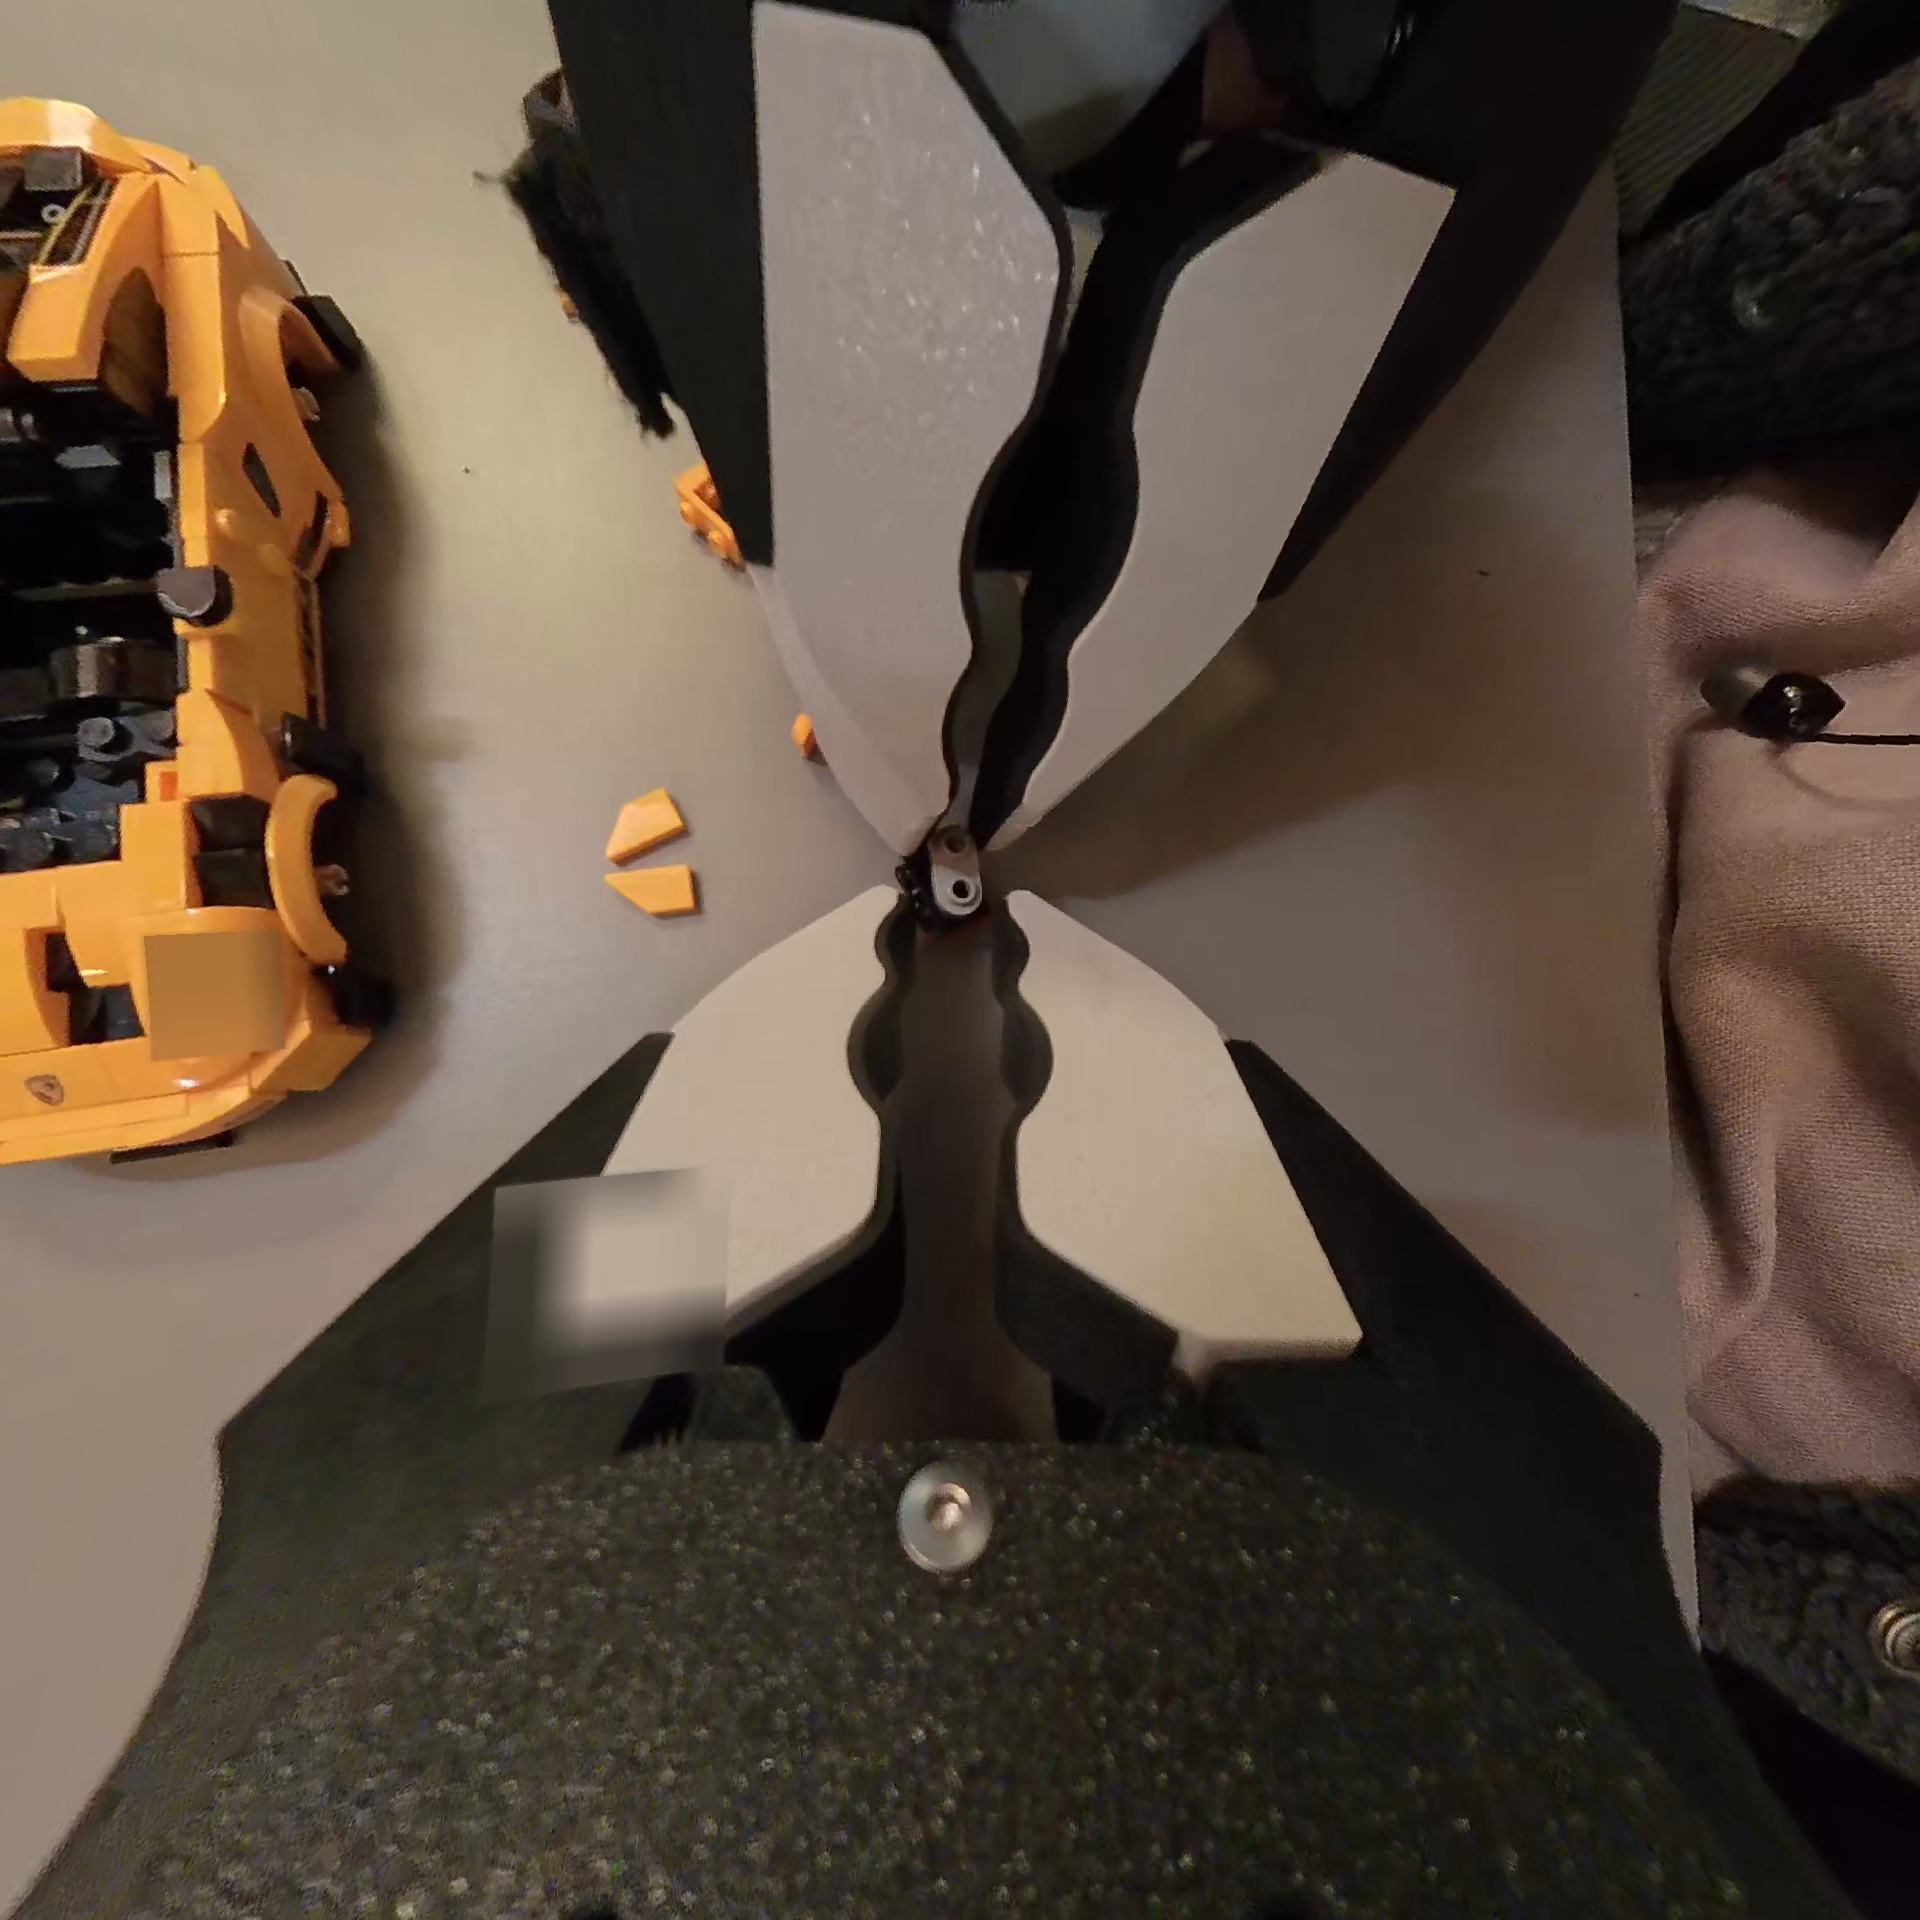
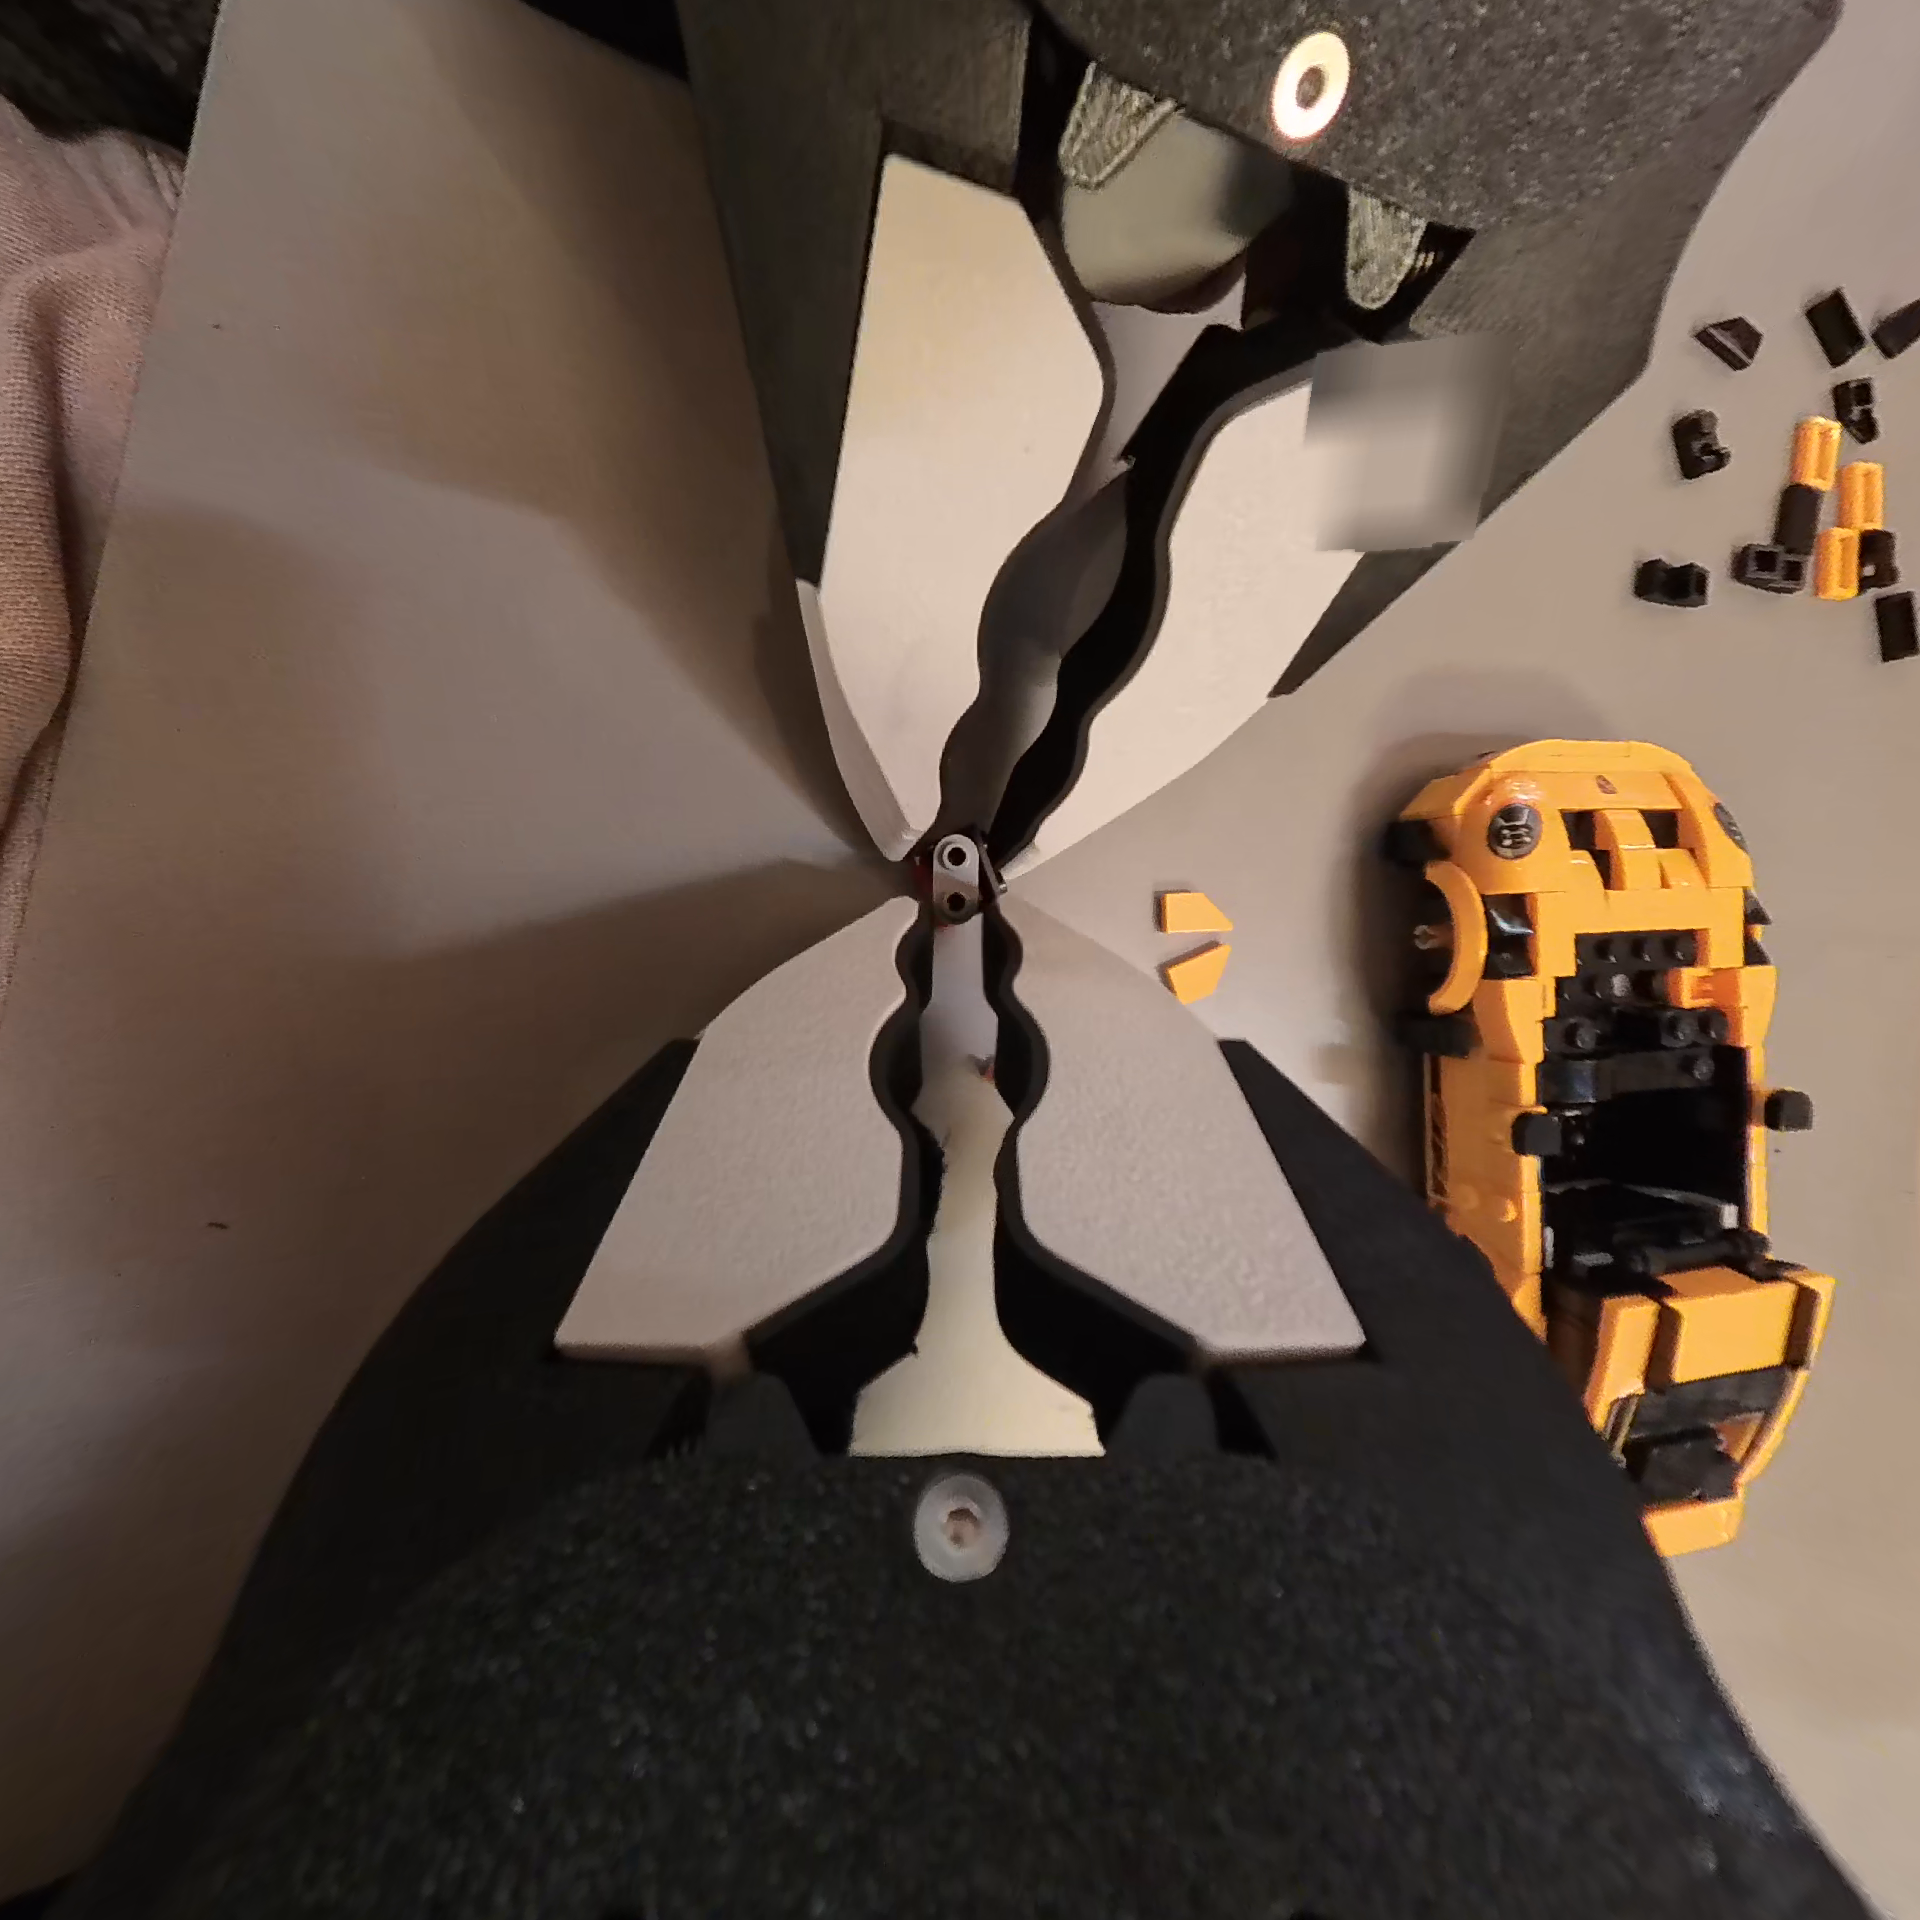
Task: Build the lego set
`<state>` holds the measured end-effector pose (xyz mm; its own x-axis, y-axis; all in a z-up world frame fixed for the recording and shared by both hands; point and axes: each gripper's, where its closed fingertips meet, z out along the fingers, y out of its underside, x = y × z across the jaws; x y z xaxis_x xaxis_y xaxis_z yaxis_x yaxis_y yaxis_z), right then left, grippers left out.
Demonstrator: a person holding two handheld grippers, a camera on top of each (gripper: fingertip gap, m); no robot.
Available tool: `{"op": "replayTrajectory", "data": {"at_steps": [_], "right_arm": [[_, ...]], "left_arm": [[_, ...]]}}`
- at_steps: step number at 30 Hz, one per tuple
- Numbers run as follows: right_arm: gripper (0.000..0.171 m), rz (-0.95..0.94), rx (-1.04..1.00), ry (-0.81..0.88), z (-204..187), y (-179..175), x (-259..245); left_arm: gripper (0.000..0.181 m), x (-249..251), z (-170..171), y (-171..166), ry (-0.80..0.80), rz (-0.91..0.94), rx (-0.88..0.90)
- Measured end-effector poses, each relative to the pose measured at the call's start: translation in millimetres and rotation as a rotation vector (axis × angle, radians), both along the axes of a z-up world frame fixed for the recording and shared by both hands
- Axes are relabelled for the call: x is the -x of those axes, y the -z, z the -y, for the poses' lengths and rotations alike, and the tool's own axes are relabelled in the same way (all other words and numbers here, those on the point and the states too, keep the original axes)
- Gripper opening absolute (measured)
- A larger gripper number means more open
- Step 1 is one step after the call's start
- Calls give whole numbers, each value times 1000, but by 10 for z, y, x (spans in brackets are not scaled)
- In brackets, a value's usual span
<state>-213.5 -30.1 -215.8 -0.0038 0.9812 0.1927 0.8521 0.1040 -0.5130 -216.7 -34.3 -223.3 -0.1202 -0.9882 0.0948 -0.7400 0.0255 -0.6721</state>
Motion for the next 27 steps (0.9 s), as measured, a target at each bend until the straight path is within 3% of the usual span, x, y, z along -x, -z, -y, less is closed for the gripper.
{"op": "replayTrajectory", "data": {"at_steps": [16,21,27], "right_arm": [[13,-50,69,5,53,39,18],[13,-58,84,11,64,40,22],[13,-62,90,17,70,47,23]], "left_arm": [[14,14,87,2,59,2,1],[23,30,132,22,82,-16,24],[20,7,101,-28,40,9,54]]}}
